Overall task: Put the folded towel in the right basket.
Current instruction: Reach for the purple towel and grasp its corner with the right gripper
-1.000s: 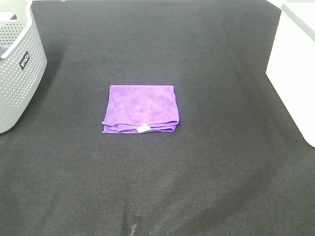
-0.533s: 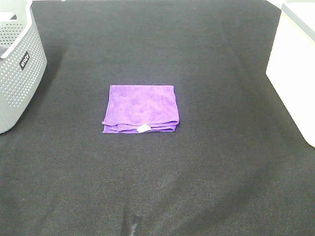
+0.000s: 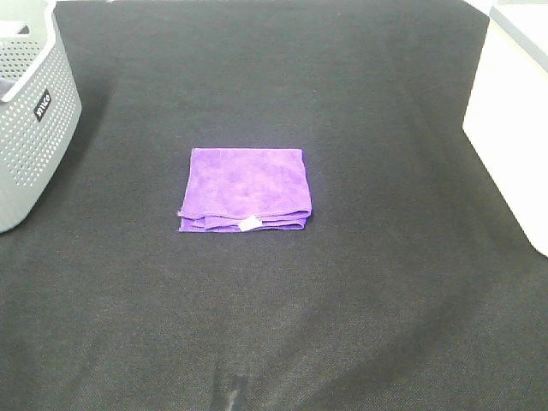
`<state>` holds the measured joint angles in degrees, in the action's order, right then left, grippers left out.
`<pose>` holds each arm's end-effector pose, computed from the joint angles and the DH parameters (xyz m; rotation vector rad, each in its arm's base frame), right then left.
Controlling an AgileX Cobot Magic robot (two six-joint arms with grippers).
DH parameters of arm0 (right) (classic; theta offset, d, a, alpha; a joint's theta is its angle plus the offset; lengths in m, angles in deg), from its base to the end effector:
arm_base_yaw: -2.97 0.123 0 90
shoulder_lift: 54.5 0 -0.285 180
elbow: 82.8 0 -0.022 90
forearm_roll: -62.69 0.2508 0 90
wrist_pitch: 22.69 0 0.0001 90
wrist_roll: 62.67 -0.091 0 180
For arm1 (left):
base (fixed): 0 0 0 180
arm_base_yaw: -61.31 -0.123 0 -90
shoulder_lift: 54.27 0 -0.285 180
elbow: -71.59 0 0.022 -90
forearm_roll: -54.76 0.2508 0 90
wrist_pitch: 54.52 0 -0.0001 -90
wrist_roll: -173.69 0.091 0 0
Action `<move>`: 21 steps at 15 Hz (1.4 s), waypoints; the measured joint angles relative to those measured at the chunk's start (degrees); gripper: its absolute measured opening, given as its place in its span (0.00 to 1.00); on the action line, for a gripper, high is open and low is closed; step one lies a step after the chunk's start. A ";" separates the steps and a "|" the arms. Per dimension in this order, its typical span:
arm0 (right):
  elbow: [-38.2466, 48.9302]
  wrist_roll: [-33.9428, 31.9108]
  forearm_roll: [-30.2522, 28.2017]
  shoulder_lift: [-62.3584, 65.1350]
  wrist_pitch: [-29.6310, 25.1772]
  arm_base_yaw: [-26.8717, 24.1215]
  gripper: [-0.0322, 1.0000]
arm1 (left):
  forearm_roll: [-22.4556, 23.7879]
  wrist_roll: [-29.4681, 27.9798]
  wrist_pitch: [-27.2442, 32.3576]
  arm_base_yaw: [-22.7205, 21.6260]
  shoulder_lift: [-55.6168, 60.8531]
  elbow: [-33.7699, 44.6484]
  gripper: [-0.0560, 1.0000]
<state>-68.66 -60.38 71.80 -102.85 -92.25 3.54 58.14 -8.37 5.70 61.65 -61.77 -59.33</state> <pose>0.0897 0.0144 0.4112 -0.0697 2.2966 0.1846 -0.0042 0.0047 0.2757 -0.0328 2.0372 0.0443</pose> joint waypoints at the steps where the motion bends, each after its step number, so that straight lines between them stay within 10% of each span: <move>1: -3.21 -0.23 1.38 -4.41 0.00 0.00 0.98 | 0.00 0.00 0.00 0.00 0.00 0.00 0.99; 6: -8.48 5.27 19.82 -26.47 -0.06 1.49 0.98 | 0.00 0.00 0.00 0.00 0.00 0.00 0.99; 11: -13.75 5.33 23.20 -52.71 14.32 15.24 0.97 | 0.00 0.00 0.00 0.00 0.00 0.00 0.99; 21: -48.47 7.73 25.95 -97.86 14.50 15.99 0.96 | 0.00 0.00 0.00 0.00 0.00 0.00 0.99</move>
<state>-117.14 -52.65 97.75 -200.71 -77.75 19.53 58.14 -8.37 5.70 61.65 -61.77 -59.33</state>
